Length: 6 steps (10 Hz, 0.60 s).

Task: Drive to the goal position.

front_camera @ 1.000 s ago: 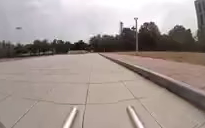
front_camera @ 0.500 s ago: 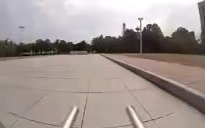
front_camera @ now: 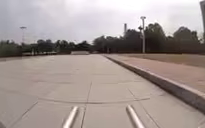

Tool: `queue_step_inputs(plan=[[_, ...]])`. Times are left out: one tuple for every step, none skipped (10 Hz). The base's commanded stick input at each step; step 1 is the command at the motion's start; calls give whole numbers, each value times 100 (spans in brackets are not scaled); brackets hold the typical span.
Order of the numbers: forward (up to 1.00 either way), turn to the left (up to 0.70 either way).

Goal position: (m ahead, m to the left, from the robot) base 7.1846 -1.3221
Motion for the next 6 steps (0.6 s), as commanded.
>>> queue_step_inputs(plan=[[70, 0], [70, 0], [70, 0], [70, 0], [70, 0], [70, 0]])
